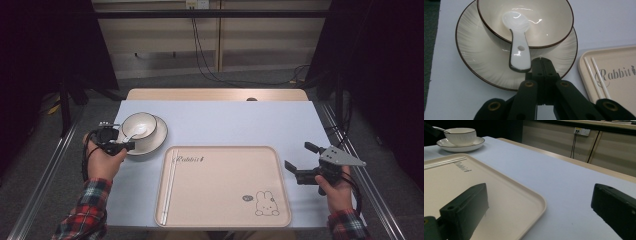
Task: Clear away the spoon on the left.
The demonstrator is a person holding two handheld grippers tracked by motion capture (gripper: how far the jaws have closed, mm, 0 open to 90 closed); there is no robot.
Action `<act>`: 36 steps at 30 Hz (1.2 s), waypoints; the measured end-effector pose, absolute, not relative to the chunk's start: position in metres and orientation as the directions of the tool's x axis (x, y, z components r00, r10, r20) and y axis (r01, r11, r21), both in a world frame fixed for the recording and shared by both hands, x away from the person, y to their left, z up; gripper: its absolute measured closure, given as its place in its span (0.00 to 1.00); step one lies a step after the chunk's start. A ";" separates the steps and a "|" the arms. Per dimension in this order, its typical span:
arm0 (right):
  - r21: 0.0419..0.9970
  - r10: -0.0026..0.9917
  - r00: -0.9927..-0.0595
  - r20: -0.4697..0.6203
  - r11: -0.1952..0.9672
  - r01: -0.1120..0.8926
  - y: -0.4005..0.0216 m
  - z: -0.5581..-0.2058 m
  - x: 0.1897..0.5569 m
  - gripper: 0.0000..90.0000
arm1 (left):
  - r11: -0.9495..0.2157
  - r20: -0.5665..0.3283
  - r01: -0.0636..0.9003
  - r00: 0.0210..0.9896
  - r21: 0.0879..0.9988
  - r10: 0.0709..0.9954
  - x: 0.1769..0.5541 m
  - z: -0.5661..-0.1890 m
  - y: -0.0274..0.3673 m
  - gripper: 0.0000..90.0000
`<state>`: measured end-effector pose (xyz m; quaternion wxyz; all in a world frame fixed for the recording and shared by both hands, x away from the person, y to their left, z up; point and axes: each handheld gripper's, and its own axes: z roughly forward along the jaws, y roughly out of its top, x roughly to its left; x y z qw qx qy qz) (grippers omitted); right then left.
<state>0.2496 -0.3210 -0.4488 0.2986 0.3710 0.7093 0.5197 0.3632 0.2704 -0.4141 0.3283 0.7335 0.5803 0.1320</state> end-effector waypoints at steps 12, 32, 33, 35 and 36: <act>0.956 0.835 -0.550 -0.036 0.189 0.224 -0.320 -0.450 0.250 0.01 | -0.083 -0.171 0.767 0.245 0.636 0.954 0.367 -0.416 0.285 1.00; 0.956 0.832 -0.553 -0.033 0.188 0.225 -0.318 -0.451 0.251 0.01 | -0.036 -0.164 0.744 0.194 0.667 0.967 0.384 -0.414 0.299 1.00; 0.956 0.832 -0.554 -0.034 0.189 0.225 -0.318 -0.451 0.251 0.01 | -0.031 -0.170 0.744 0.193 0.668 0.966 0.385 -0.414 0.299 1.00; 0.955 0.832 -0.554 -0.035 0.192 0.227 -0.318 -0.451 0.251 0.01 | -0.033 -0.168 0.741 0.195 0.670 0.966 0.386 -0.414 0.299 1.00; 0.954 0.831 -0.555 -0.038 0.195 0.226 -0.319 -0.451 0.251 0.01 | -0.036 -0.167 0.745 0.196 0.667 0.966 0.386 -0.414 0.299 1.00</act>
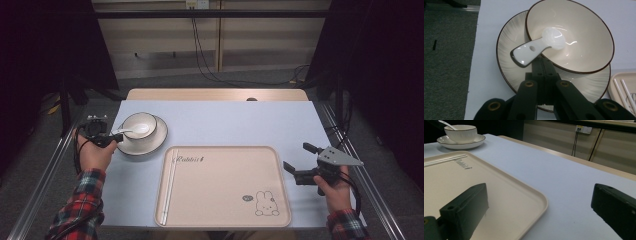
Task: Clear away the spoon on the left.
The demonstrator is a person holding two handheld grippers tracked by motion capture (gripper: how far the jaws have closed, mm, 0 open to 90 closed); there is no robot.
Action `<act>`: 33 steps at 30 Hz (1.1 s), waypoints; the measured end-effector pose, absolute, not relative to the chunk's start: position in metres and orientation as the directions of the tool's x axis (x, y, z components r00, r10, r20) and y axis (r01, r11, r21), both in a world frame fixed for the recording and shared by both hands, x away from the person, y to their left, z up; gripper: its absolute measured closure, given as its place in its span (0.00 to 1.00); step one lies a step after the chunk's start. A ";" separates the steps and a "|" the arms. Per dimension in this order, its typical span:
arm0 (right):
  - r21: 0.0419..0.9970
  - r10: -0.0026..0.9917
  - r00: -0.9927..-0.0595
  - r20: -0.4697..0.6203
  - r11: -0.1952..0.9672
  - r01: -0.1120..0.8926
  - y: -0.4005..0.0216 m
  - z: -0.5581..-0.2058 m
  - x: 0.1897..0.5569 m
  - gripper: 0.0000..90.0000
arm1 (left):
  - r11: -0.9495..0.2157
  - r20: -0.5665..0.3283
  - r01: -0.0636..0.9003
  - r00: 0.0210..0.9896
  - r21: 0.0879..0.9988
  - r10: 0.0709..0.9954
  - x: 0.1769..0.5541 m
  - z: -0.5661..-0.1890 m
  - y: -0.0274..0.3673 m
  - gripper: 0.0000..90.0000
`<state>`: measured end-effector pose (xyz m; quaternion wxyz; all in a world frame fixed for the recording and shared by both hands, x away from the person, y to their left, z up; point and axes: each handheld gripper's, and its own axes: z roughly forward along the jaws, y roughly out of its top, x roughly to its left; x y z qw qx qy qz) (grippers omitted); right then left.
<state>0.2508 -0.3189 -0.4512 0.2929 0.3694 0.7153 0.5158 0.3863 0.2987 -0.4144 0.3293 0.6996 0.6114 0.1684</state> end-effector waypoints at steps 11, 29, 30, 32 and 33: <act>0.954 0.832 -0.553 -0.041 0.196 0.225 -0.319 -0.451 0.251 0.01 | -0.013 -0.159 0.730 0.167 0.684 0.973 0.389 -0.415 0.303 1.00; 0.956 0.836 -0.547 -0.045 0.195 0.220 -0.319 -0.450 0.249 0.01 | 0.094 -0.223 0.684 0.102 0.724 0.970 0.390 -0.414 0.307 0.78; 0.955 0.834 -0.550 -0.043 0.196 0.222 -0.319 -0.450 0.249 0.01 | 0.110 -0.232 0.674 0.094 0.731 0.968 0.390 -0.415 0.307 0.73; 0.955 0.834 -0.550 -0.043 0.196 0.222 -0.319 -0.450 0.249 0.01 | 0.130 -0.247 0.673 0.081 0.729 0.966 0.392 -0.416 0.307 0.69; 0.955 0.834 -0.550 -0.044 0.196 0.222 -0.319 -0.450 0.249 0.01 | 0.136 -0.253 0.669 0.080 0.731 0.964 0.393 -0.417 0.308 0.67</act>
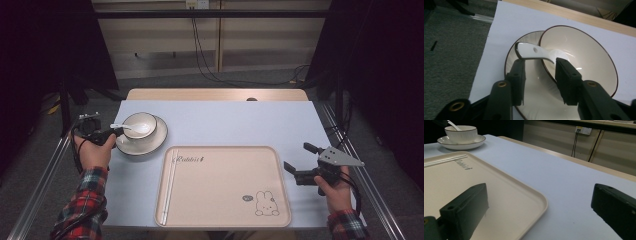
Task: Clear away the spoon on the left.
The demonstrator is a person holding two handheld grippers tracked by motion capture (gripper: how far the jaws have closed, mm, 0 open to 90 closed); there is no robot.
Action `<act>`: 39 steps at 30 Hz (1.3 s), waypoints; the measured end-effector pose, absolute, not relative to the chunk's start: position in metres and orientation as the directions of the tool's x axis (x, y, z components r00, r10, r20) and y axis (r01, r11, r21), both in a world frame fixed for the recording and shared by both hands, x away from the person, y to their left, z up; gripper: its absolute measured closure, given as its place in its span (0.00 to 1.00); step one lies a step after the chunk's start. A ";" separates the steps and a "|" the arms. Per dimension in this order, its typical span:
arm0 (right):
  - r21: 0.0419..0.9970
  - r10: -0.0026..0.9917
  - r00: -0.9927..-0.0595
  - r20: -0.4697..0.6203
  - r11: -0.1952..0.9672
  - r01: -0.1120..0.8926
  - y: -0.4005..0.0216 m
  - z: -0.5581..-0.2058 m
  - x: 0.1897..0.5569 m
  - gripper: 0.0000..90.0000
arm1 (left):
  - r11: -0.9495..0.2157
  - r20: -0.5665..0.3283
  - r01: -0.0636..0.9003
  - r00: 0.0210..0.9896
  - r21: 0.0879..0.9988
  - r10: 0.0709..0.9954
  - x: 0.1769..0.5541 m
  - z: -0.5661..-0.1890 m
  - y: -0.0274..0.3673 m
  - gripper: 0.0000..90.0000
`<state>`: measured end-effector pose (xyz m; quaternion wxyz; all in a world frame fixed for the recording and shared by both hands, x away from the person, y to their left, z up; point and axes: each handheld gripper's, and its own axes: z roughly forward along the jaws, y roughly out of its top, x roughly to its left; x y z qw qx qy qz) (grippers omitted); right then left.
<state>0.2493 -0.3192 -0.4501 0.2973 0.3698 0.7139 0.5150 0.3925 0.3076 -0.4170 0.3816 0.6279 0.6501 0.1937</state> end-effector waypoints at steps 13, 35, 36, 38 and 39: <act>0.950 0.826 -0.561 -0.048 0.212 0.229 -0.317 -0.453 0.251 0.01 | 0.214 -0.288 0.637 0.014 0.741 0.957 0.412 -0.427 0.302 0.56; 0.951 0.828 -0.558 -0.046 0.208 0.230 -0.318 -0.452 0.250 0.01 | 0.246 -0.303 0.589 -0.002 0.770 0.953 0.420 -0.423 0.295 0.69; 0.951 0.828 -0.559 -0.045 0.207 0.230 -0.318 -0.452 0.250 0.01 | 0.248 -0.307 0.587 0.000 0.771 0.952 0.420 -0.422 0.294 0.70; 0.952 0.829 -0.557 -0.047 0.207 0.228 -0.318 -0.452 0.250 0.01 | 0.257 -0.314 0.581 -0.003 0.773 0.949 0.421 -0.421 0.291 0.72; 0.951 0.827 -0.561 -0.043 0.207 0.231 -0.318 -0.452 0.250 0.01 | 0.248 -0.310 0.578 0.009 0.778 0.951 0.421 -0.420 0.291 0.75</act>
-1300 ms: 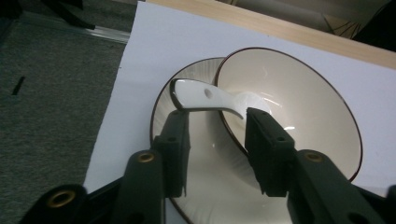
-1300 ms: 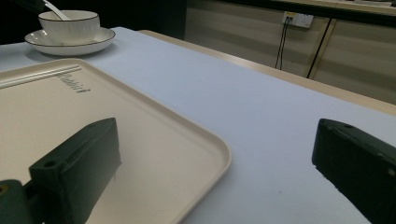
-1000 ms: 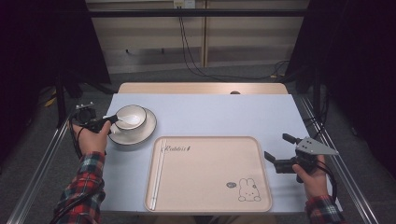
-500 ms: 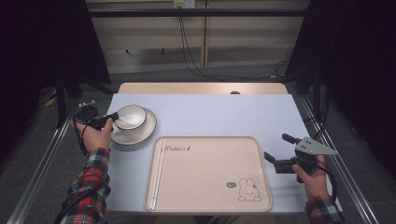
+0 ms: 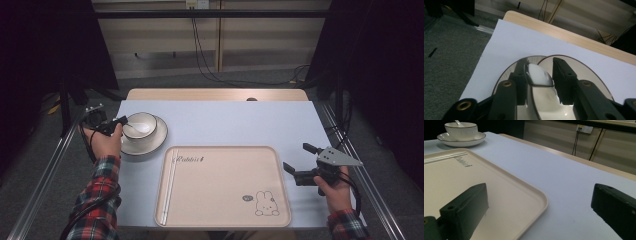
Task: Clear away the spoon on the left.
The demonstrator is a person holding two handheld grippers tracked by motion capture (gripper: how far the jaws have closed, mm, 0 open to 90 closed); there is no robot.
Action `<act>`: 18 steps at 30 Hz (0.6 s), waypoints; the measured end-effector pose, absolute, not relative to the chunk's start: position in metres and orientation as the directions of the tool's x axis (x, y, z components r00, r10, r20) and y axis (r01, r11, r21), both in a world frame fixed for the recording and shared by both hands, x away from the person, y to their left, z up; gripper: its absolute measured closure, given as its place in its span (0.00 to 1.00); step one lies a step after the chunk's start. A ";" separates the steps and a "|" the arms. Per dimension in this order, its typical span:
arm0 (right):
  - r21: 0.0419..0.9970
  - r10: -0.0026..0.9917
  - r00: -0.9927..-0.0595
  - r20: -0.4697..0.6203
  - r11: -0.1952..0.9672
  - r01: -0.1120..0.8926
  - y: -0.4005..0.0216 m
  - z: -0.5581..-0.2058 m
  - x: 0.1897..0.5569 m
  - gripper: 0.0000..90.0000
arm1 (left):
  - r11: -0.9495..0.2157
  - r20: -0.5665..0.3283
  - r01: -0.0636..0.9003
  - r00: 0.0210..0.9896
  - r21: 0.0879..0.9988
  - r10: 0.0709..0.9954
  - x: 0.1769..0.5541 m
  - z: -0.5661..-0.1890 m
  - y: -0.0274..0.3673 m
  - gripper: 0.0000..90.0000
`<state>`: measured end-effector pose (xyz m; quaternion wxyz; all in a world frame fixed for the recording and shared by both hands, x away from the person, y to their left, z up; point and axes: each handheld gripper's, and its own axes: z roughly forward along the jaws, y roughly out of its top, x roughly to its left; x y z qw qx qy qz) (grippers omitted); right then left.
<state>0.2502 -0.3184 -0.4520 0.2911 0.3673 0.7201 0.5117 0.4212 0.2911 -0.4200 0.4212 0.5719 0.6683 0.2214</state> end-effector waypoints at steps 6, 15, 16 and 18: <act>0.952 0.828 -0.559 -0.047 0.206 0.225 -0.319 -0.452 0.250 0.01 | 0.244 -0.312 0.567 0.025 0.787 0.950 0.425 -0.418 0.282 0.84; 0.952 0.830 -0.555 -0.048 0.206 0.226 -0.319 -0.451 0.249 0.01 | 0.250 -0.338 0.549 0.063 0.797 0.939 0.429 -0.416 0.269 0.94; 0.952 0.830 -0.555 -0.048 0.206 0.226 -0.319 -0.451 0.249 0.01 | 0.240 -0.332 0.547 0.073 0.802 0.941 0.429 -0.416 0.268 0.94; 0.952 0.830 -0.555 -0.048 0.205 0.226 -0.319 -0.451 0.249 0.01 | 0.238 -0.333 0.543 0.082 0.805 0.939 0.430 -0.417 0.266 0.94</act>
